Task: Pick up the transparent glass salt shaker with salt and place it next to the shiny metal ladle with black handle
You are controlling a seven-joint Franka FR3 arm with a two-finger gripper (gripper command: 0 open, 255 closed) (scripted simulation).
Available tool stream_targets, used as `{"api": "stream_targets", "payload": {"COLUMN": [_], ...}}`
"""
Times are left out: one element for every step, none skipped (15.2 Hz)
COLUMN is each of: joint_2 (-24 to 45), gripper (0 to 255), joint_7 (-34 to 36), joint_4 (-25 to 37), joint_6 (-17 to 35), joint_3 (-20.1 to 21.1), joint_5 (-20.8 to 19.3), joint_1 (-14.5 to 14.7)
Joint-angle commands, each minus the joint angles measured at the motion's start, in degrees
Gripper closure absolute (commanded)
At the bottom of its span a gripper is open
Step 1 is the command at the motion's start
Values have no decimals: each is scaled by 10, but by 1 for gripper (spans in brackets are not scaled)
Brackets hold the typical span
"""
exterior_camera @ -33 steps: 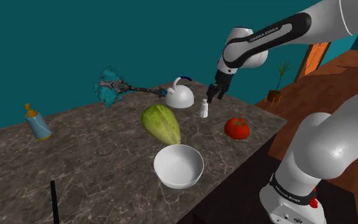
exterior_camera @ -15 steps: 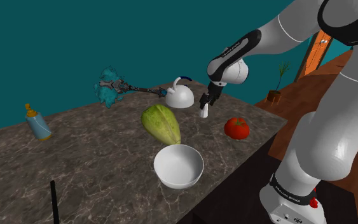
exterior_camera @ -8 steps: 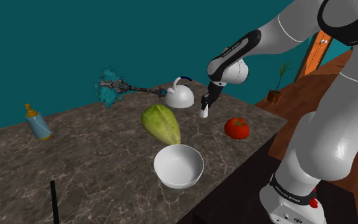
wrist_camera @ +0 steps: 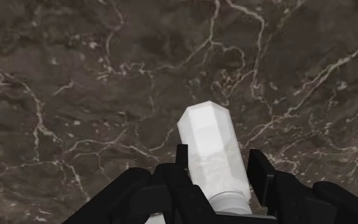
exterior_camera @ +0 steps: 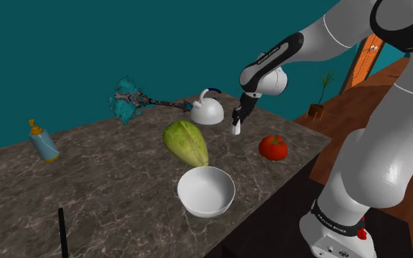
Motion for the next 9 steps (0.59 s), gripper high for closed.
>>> {"api": "stream_targets", "payload": {"joint_2": [-11, -18, -24, -30, -36, -41, -47, -52, -57], "gripper": [255, 255, 255, 255, 255, 255, 255, 255, 255], "joint_7": [13, 19, 26, 32, 37, 43, 48, 53, 57], "joint_4": [4, 6, 9, 11, 14, 17, 21, 24, 27], "joint_6": [-12, -20, -27, -35, -43, -50, -58, -66, -74], "joint_3": [2, 4, 5, 7, 8, 10, 11, 13, 14], "joint_5": [-15, -23, -30, -37, -43, -49, -55, -60, -65], "joint_1": [-3, -5, -7, -9, -10, -12, -14, -15, -17]}}
